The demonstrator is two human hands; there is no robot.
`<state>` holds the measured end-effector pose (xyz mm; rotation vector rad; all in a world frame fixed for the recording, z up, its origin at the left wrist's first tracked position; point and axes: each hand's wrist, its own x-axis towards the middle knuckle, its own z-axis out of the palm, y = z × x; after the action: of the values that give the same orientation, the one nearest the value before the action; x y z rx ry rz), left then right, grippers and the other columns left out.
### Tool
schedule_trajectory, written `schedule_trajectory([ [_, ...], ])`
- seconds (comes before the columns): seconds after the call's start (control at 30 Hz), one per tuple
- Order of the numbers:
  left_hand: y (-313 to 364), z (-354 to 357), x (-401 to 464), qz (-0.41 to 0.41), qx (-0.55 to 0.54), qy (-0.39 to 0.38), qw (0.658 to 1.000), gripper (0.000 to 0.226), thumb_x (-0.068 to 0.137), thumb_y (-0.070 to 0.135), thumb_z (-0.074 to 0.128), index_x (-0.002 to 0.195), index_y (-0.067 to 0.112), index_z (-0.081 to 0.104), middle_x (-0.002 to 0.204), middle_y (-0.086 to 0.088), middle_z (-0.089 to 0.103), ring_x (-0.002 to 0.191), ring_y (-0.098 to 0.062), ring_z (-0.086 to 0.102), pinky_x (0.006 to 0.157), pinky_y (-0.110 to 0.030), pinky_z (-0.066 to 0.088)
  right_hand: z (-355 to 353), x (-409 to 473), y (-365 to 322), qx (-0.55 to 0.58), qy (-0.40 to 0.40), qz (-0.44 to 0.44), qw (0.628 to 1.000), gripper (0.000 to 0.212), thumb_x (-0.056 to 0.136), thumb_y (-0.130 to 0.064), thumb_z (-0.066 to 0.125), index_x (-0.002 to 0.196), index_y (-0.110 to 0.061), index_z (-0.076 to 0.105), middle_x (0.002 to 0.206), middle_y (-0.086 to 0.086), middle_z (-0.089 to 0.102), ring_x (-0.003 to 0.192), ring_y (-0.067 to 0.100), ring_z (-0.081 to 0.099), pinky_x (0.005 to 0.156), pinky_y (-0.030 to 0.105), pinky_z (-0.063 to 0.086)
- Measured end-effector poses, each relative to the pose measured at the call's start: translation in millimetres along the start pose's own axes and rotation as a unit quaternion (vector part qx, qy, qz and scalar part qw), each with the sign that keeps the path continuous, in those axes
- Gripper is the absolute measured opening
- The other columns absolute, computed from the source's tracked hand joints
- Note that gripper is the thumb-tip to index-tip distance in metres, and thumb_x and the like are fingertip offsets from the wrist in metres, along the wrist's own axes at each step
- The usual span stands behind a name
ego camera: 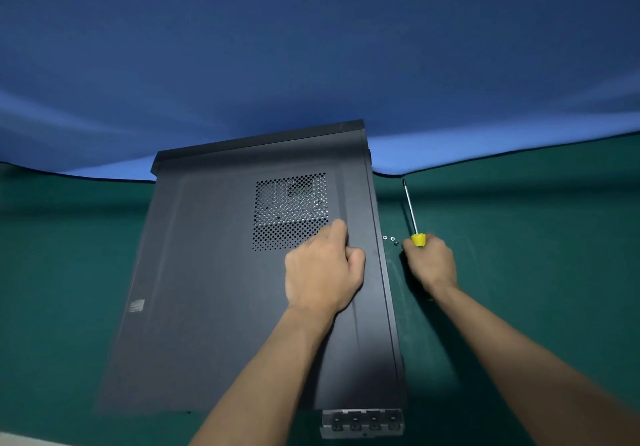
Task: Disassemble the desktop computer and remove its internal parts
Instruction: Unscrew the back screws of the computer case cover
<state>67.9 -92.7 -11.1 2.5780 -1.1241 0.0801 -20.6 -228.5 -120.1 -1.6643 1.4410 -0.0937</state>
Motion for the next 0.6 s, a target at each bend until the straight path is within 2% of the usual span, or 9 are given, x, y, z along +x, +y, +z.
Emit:
schedule_trajectory([
  [0.1, -1.3, 1.0, -0.8, -0.006, 0.001, -0.012, 1.000, 0.020, 0.072, 0.015, 0.053, 0.066, 0.015, 0.034, 0.055, 0.006, 0.035, 0.045, -0.019, 0.029, 0.045, -0.021, 0.009, -6.8, -13.7, 7.7, -0.024, -0.046, 0.011, 0.999, 0.028, 0.087, -0.025, 0.052, 0.070, -0.004, 0.059, 0.071, 0.012, 0.068, 0.072, 0.032, 0.064, 0.069, 0.034, 0.051],
  [0.23, -0.3, 0.6, -1.1, -0.014, 0.005, -0.026, 1.000, 0.020, 0.075, 0.016, 0.053, 0.067, 0.015, 0.034, 0.057, 0.007, 0.032, 0.046, -0.017, 0.028, 0.045, -0.023, 0.009, -12.3, -27.2, 19.7, -0.194, -0.051, -0.023, 0.979, 0.040, 0.090, -0.039, 0.053, 0.066, -0.008, 0.051, 0.086, 0.016, 0.065, 0.074, 0.032, 0.054, 0.063, 0.029, 0.038],
  [0.37, -1.4, 1.1, -0.9, -0.015, 0.006, -0.037, 0.999, 0.019, 0.077, 0.018, 0.051, 0.068, 0.016, 0.035, 0.058, 0.007, 0.034, 0.047, -0.017, 0.028, 0.045, -0.024, 0.011, -9.2, -30.4, 20.4, -0.287, -0.061, -0.037, 0.955, 0.041, 0.091, -0.046, 0.049, 0.082, -0.008, 0.060, 0.095, 0.013, 0.067, 0.084, 0.032, 0.059, 0.065, 0.028, 0.039],
  [0.5, -2.3, 1.8, -0.5, -0.013, 0.008, -0.037, 0.999, 0.018, 0.078, 0.019, 0.050, 0.069, 0.015, 0.035, 0.058, 0.006, 0.036, 0.049, -0.021, 0.030, 0.047, -0.028, 0.013, -7.2, -35.4, 19.0, -0.318, -0.061, -0.037, 0.945, 0.047, 0.090, -0.051, 0.046, 0.094, -0.007, 0.063, 0.101, 0.013, 0.067, 0.093, 0.032, 0.061, 0.067, 0.029, 0.038],
  [0.6, -3.4, 2.8, -1.2, -0.006, 0.000, -0.021, 1.000, 0.019, 0.080, 0.020, 0.049, 0.069, 0.015, 0.034, 0.057, 0.005, 0.036, 0.049, -0.022, 0.031, 0.050, -0.029, 0.017, -16.2, -48.5, 15.9, -0.313, -0.040, -0.042, 0.948, 0.052, 0.092, -0.054, 0.042, 0.104, -0.006, 0.059, 0.106, 0.014, 0.066, 0.099, 0.034, 0.061, 0.069, 0.032, 0.036],
])
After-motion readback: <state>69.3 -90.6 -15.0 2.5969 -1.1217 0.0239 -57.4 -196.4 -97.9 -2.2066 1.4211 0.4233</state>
